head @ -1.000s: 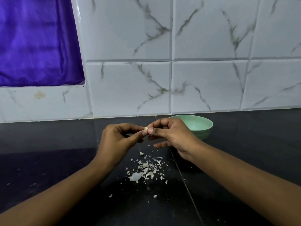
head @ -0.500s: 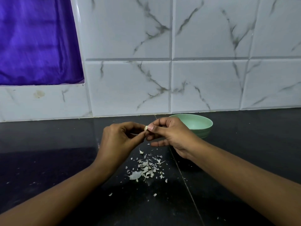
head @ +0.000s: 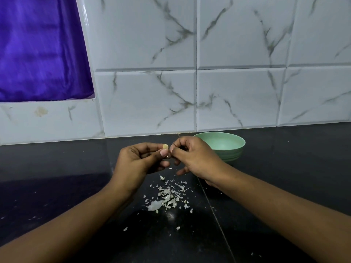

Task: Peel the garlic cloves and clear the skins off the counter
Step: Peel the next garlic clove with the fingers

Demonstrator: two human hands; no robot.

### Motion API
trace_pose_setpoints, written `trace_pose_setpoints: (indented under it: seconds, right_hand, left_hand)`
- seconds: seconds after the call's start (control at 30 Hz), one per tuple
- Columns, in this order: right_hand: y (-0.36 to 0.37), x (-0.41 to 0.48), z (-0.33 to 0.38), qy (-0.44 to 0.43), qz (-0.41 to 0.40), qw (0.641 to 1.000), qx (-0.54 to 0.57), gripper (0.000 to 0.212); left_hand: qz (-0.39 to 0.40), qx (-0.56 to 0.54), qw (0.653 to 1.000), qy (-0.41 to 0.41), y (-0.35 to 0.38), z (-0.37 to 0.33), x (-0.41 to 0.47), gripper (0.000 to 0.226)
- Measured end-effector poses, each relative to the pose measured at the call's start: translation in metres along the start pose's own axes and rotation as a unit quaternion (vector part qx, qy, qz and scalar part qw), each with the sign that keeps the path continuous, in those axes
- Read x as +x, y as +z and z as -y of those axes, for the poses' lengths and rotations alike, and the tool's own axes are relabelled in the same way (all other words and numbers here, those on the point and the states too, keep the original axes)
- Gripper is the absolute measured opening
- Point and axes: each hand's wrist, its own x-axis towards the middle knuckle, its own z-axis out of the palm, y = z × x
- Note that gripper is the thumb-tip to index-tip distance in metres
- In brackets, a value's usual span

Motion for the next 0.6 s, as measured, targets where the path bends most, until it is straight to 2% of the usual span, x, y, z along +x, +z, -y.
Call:
trace_pose_setpoints:
  seconds: [0.13, 0.23, 0.3, 0.43, 0.6]
  right_hand:
    - [-0.011, 0.003, -0.006, 0.011, 0.014, 0.995, -0.095, 0.014]
    - [-0.021, 0.004, -0.004, 0.02, 0.043, 0.995, -0.082, 0.012]
    - [-0.024, 0.005, -0.003, 0.016, 0.045, 0.997, -0.067, 0.012]
    - [-0.025, 0.006, -0.004, 0.01, 0.064, 0.996, -0.057, 0.019]
    - [-0.027, 0.006, 0.001, 0.001, 0.068, 0.994, -0.082, 0.014]
  left_hand:
    - [-0.012, -0.037, 0.998, -0.042, -0.002, -0.001, 0.002, 0.021]
    - [0.012, -0.036, 0.994, -0.102, -0.004, -0.002, 0.003, 0.021]
    - [0.014, -0.031, 0.992, -0.123, -0.005, -0.002, 0.004, 0.013]
    - [0.007, -0.017, 0.992, -0.128, -0.007, -0.003, 0.005, 0.009]
    - [0.016, 0.029, 0.992, -0.124, -0.006, 0.0, 0.004, 0.009]
